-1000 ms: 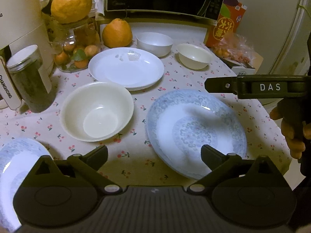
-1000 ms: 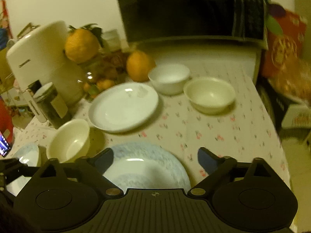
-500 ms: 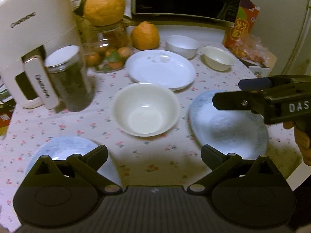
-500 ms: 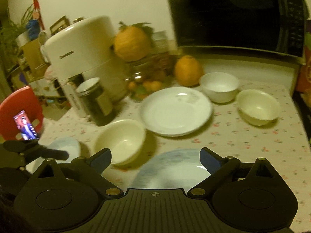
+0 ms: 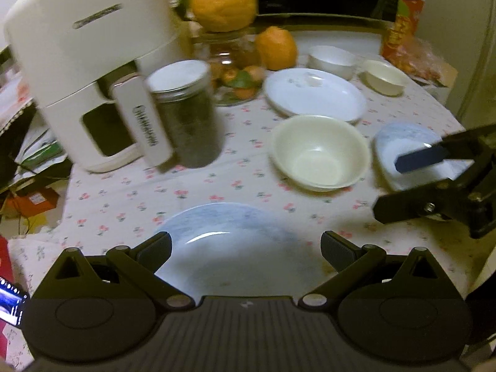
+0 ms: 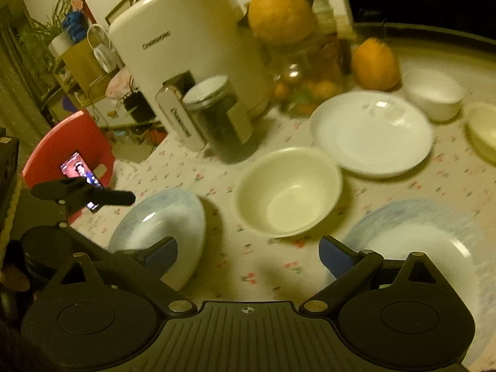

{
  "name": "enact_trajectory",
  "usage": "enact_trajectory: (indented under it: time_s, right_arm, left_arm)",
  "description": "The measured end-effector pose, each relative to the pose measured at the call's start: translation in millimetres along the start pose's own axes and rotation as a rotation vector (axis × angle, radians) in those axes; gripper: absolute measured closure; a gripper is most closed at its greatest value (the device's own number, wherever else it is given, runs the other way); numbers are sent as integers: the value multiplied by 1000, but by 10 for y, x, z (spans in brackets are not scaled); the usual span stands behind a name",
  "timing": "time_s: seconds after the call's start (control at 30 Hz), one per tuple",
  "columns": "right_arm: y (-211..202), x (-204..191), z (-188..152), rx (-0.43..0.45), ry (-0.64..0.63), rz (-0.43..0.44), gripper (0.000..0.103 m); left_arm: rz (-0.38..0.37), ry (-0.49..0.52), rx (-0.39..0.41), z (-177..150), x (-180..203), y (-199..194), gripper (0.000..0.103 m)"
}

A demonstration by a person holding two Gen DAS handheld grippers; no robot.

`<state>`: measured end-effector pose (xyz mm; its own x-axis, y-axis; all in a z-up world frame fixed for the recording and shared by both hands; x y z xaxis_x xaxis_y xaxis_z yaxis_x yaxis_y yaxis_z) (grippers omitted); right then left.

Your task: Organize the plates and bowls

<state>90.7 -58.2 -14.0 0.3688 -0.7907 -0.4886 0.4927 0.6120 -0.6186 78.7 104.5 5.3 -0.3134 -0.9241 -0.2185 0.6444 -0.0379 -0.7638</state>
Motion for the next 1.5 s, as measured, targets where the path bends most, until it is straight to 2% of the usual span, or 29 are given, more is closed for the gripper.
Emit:
enact_trajectory:
  time_s: [0.13,0.23,0.47,0.7,0.8,0.83,0.93,1.0,1.13,1.23,1.33,1.4,1.5]
  right_arm:
    - [132,-68,-22,-4,29,13,4]
    - [228,-108,-37,-5,28,14,4]
    - [492,-290,-157,-32,-42,55,4]
    - [709,-477,-300,-85,-91,98,4]
    - [747,-547,-372,-79,-135,105,4]
    - [760,-576,-395,-79,-159,104,4]
    - [778,-617,-424,-84,-187,109,4]
    - [789,-619,-421,-84,-181,117,5]
    - [829,-621,-399,-83,-168,130,8]
    - [869,-602,-387,-85,-152,102,15]
    - [908,-544,-367,-93,-130,72,33]
    - [961,-484,-364,-118,-106,64,51]
    - [956,-481,-368,-109,-115,42,59]
  left_arm:
    - [-2,-38,-5,-76,-267,23,0]
    - [26,-68,-6,-155,-451,52,1]
    - [9,-124,-63,-375,-753,234,6]
    - [-63,-162,-137,-484,-850,405,24]
    - [-80,-179,-170,-515,-864,451,36]
    - [-87,-186,-180,-527,-869,463,36]
    - [-99,-211,-177,-547,-899,449,42]
    - [-115,-227,-172,-539,-909,447,54]
    - [-122,-240,-168,-541,-909,439,59]
    - [-116,-243,-166,-539,-911,433,61]
    - [-117,-255,-170,-540,-926,441,62]
    - [-116,-263,-176,-532,-929,449,62]
    - [-102,-285,-182,-519,-944,452,68]
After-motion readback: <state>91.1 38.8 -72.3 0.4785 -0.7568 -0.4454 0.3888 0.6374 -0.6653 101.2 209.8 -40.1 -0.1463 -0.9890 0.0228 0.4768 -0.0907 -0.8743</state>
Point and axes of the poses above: each gripper's, at about its wrist camera, not at the fingertips, and y roughly the way its jaws point, x to its right, z to its top, the point moved 1 cm from there along y, roughly the way its jaws point, and after that the axes turned 11 degrees about z, right-handed, at the moved point
